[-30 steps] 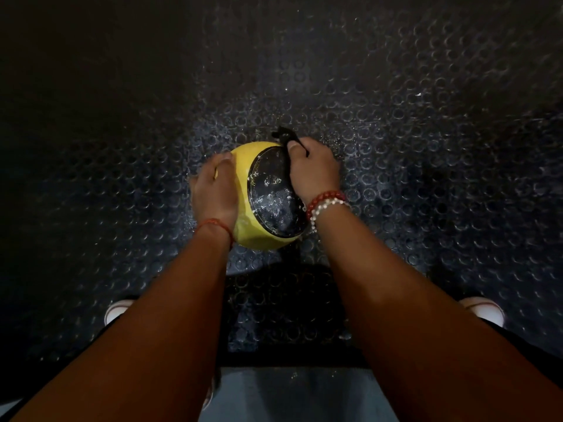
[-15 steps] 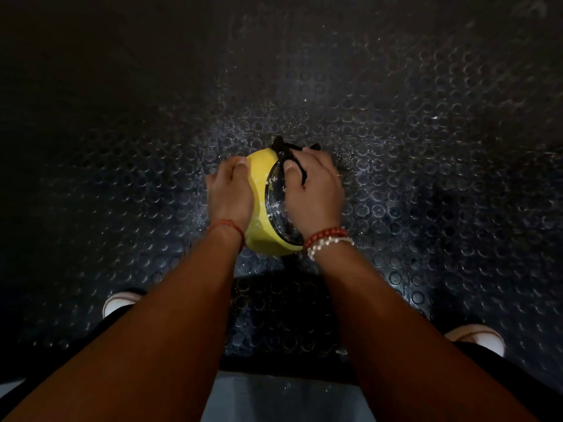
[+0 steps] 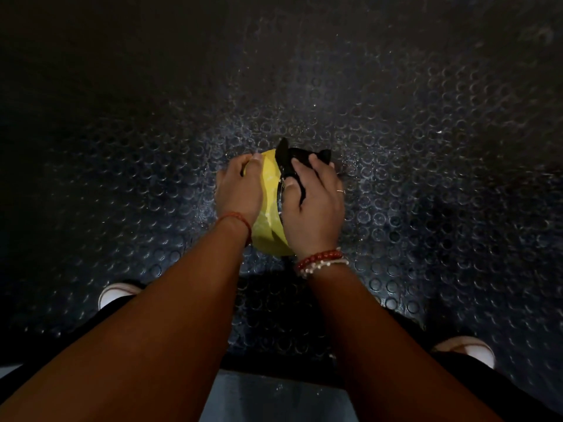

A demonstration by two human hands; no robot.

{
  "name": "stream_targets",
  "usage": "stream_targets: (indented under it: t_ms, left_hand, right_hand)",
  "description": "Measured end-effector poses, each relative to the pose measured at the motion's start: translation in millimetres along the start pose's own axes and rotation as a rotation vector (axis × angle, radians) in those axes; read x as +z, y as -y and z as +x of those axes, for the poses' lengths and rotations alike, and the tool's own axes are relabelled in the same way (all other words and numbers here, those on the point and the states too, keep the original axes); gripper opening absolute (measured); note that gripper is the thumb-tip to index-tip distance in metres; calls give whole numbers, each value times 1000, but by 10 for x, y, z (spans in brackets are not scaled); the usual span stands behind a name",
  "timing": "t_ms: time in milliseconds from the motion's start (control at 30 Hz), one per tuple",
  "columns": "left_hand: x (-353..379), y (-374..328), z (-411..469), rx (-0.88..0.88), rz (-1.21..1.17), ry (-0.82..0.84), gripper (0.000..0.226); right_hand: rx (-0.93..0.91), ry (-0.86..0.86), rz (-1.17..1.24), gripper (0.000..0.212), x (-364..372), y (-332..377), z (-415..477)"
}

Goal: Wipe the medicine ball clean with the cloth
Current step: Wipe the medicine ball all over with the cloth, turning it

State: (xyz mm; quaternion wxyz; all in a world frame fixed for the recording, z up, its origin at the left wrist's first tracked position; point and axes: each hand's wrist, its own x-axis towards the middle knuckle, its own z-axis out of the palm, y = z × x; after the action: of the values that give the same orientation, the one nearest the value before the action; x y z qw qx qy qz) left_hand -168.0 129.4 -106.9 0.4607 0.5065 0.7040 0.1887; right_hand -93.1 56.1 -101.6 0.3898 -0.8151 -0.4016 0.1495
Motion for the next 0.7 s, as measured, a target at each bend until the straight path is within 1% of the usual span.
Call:
stream_targets:
  t_ms: [67, 133, 200, 267, 333, 367, 433, 500, 567, 700]
  left_hand:
    - [-2, 8, -22, 9, 7, 3, 35]
    - [3, 14, -30, 5, 6, -2, 34]
    - [24, 12, -55, 9, -17, -12, 34]
    - [53, 8, -80, 15, -30, -17, 36]
    - [73, -13, -94, 14, -28, -21, 36]
    - [79, -25, -98, 11, -28, -22, 36]
    - [83, -34, -85, 2, -32, -27, 35]
    - [84, -32, -71, -4, -28, -34, 33]
    - [81, -26, -72, -1, -17, -30, 33]
    - [69, -19, -89, 20, -9, -20, 34]
  right_hand:
    - [-47, 19, -10, 42, -33, -43, 110]
    - [-9, 64, -7, 36, -74, -59, 259]
    - [158, 126, 13, 30, -74, -129, 419]
    - [326, 160, 103, 29, -73, -221, 523]
    - [417, 131, 160, 30, -86, -265, 537]
    - [434, 116, 166, 31, -85, -272, 507]
    - [381, 70, 162, 34, -99, -223, 360]
    - [215, 11, 144, 38, -111, -140, 148]
    - [80, -13, 111, 41, -89, -102, 13]
    - [-50, -17, 106, 41, -59, -186, 73]
